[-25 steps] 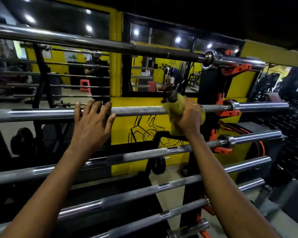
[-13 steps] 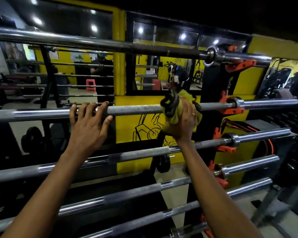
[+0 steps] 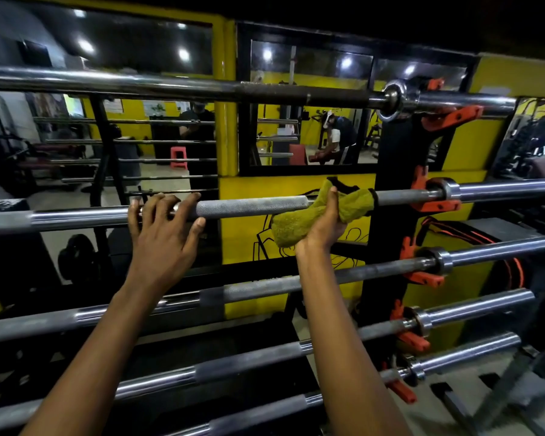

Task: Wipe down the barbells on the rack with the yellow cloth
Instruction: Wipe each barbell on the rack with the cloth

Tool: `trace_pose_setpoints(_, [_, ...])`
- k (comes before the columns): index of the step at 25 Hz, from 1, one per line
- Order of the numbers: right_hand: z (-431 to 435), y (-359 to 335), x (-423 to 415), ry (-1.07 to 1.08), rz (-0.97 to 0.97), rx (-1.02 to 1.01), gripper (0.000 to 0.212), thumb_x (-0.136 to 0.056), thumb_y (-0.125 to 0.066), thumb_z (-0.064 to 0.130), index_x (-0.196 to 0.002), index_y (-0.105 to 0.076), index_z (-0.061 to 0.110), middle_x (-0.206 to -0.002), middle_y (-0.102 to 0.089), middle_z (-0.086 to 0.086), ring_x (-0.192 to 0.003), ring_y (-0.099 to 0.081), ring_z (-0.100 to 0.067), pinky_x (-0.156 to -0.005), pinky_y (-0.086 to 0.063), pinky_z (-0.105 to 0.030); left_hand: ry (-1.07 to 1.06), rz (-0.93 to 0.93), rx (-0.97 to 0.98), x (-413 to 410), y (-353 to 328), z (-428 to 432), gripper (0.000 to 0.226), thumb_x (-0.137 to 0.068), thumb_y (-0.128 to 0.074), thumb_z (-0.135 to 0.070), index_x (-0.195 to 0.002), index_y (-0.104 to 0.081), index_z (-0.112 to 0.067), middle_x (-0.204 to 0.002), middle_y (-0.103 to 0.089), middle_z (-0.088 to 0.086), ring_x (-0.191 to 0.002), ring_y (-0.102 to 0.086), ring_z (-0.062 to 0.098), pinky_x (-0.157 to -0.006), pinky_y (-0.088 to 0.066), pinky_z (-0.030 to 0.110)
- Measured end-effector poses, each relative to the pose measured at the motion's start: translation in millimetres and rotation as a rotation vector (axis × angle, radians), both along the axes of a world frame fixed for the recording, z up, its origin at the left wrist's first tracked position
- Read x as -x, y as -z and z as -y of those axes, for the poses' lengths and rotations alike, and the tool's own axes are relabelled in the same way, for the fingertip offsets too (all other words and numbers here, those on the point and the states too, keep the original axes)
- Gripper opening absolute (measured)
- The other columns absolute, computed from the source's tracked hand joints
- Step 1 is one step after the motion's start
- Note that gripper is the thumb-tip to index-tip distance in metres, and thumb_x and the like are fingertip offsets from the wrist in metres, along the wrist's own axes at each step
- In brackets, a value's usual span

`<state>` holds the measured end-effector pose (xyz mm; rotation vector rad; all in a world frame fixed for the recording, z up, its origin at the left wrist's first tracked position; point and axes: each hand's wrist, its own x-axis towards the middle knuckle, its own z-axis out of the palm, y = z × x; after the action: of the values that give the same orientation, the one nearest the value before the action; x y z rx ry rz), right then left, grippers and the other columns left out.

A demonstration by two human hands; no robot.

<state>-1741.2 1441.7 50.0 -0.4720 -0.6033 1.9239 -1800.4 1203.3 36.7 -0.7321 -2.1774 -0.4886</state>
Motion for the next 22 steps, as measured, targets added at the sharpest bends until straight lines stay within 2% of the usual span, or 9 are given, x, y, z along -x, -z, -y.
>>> trace_pose_setpoints(2, [-1, 3, -4, -0.043, 0.026, -0.019, 0.055, -0.087, -0.074, 0.043, -0.133, -0.057, 0.018, -0.121, -0.068, -0.005, -0.105, -0.068, -0.027, -0.09, -0.057, -0.05, -0.002, -0.006, -0.007, 0, 1, -1, 0.049, -0.097, -0.033, -0.047, -0.142, -0.04, -0.03, -0.133, -0.046, 0.009, -0.137, -0.027, 0.027, -0.117, 0.001, 0.048])
trace_pose_setpoints(5, [-16, 7, -15, -0.058, 0.117, -0.169, 0.057, -0.088, -0.07, 0.049, -0.133, -0.057, 0.015, -0.117, -0.069, -0.003, -0.107, -0.068, -0.024, -0.092, -0.057, -0.046, -0.012, -0.01, -0.005, 0, 1, -2, 0.048, -0.097, -0.034, -0.047, -0.142, -0.04, -0.031, -0.132, -0.045, 0.008, -0.137, -0.026, 0.027, -0.117, 0.005, 0.046])
trace_pose_setpoints(7, [-9, 11, -21, -0.024, 0.324, -0.302, 0.066, -0.089, -0.066, 0.054, -0.137, -0.044, 0.014, -0.11, -0.062, 0.004, -0.1, -0.064, -0.019, -0.086, -0.053, -0.037, -0.013, -0.004, -0.002, 0, 1, -2, 0.048, -0.097, -0.034, -0.047, -0.142, -0.038, -0.033, -0.133, -0.044, 0.007, -0.138, -0.025, 0.026, -0.117, 0.005, 0.045])
trace_pose_setpoints(9, [6, 22, -23, 0.16, 0.626, -0.529, 0.086, -0.085, -0.064, 0.063, -0.143, -0.03, 0.01, -0.124, -0.053, -0.006, -0.108, -0.061, -0.029, -0.087, -0.052, -0.041, -0.011, 0.005, -0.004, 0, 2, -1, 0.047, -0.098, -0.032, -0.047, -0.143, -0.038, -0.034, -0.133, -0.044, 0.006, -0.138, -0.024, 0.025, -0.116, 0.006, 0.044])
trace_pose_setpoints(11, [20, 36, -20, 0.296, 0.774, -0.751, 0.099, -0.082, -0.07, 0.053, -0.151, -0.022, 0.001, -0.146, -0.038, -0.02, -0.125, -0.051, -0.044, -0.097, -0.05, -0.054, -0.011, -0.001, -0.007, -2, 0, 0, 0.047, -0.098, -0.03, -0.046, -0.142, -0.039, -0.033, -0.133, -0.045, 0.006, -0.137, -0.026, 0.025, -0.116, 0.006, 0.042])
trace_pose_setpoints(13, [28, 42, -19, 0.312, 0.769, -0.849, 0.1, -0.081, -0.076, 0.033, -0.154, -0.018, -0.003, -0.157, -0.025, -0.025, -0.137, -0.04, -0.046, -0.106, -0.043, -0.058, -0.008, -0.005, -0.012, -3, -2, 0, 0.046, -0.098, -0.03, -0.046, -0.141, -0.041, -0.032, -0.131, -0.047, 0.006, -0.136, -0.029, 0.025, -0.116, 0.002, 0.043])
trace_pose_setpoints(16, [34, 44, -31, 0.358, 0.684, -1.029, 0.1, -0.074, -0.071, 0.029, -0.157, -0.02, 0.003, -0.164, -0.018, -0.015, -0.148, -0.025, -0.039, -0.117, -0.029, -0.058, -0.026, -0.02, -0.002, -2, 0, -2, 0.044, -0.099, -0.031, -0.045, -0.14, -0.041, -0.033, -0.129, -0.048, 0.005, -0.134, -0.03, 0.025, -0.116, -0.003, 0.045])
trace_pose_setpoints(19, [31, 27, -38, 0.279, 0.714, -1.418, 0.1, -0.069, -0.074, 0.04, -0.154, -0.03, 0.01, -0.16, -0.033, -0.003, -0.148, -0.029, -0.03, -0.125, -0.013, -0.046, -0.047, -0.03, 0.007, 1, 2, -2, 0.045, -0.099, -0.031, -0.046, -0.141, -0.042, -0.034, -0.128, -0.048, 0.004, -0.135, -0.03, 0.024, -0.116, -0.004, 0.045])
trace_pose_setpoints(22, [14, -3, -32, 0.347, 0.854, -1.545, 0.079, -0.071, -0.076, 0.05, -0.138, -0.053, 0.014, -0.138, -0.059, -0.004, -0.132, -0.05, -0.026, -0.123, -0.013, -0.044, -0.028, 0.007, -0.012, -1, 2, 0, 0.047, -0.099, -0.028, -0.047, -0.143, -0.041, -0.034, -0.132, -0.047, 0.002, -0.137, -0.027, 0.022, -0.117, 0.0, 0.041])
